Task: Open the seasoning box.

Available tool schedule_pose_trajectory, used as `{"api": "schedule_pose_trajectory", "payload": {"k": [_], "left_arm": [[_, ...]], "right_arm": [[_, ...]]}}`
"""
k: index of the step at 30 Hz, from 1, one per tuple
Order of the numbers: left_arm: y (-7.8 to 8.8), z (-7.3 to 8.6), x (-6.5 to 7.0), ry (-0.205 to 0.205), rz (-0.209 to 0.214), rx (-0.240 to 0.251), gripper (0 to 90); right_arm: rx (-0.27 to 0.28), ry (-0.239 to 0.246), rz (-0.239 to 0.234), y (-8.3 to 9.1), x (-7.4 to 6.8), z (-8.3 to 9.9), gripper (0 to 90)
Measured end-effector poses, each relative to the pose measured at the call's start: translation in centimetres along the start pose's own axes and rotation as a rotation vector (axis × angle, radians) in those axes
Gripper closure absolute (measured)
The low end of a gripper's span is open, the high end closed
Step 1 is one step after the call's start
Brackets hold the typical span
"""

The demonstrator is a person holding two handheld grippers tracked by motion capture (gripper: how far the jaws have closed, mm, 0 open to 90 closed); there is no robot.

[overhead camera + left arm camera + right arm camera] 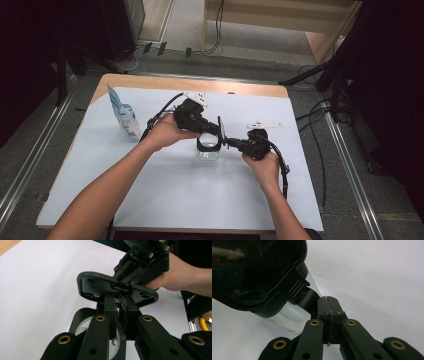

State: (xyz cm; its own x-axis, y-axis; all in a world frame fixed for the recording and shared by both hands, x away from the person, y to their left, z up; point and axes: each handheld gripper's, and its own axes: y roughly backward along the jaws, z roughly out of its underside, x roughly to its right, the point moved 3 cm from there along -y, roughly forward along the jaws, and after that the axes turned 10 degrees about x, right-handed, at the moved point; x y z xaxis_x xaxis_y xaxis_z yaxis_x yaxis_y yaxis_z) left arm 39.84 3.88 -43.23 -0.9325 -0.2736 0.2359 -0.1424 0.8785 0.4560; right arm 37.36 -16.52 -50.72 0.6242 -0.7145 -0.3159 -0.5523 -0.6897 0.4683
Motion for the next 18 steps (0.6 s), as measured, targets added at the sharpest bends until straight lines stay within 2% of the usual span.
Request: {"api": "schedule_pose_trajectory", "payload": {"k": [13,18], "left_arm": [[-1.6,-0.2,-0.1,0.027,0.009,-0.003,87.4],[-2.1,-0.7,0.1,0.020,-0.001,-0.016,88.9]], "right_arm": [[0.019,-0.001,0.009,0.0,-0.1,0.2,90.0],[0.016,0.002,0.014,0.0,-0.1,0.2,90.0]]}}
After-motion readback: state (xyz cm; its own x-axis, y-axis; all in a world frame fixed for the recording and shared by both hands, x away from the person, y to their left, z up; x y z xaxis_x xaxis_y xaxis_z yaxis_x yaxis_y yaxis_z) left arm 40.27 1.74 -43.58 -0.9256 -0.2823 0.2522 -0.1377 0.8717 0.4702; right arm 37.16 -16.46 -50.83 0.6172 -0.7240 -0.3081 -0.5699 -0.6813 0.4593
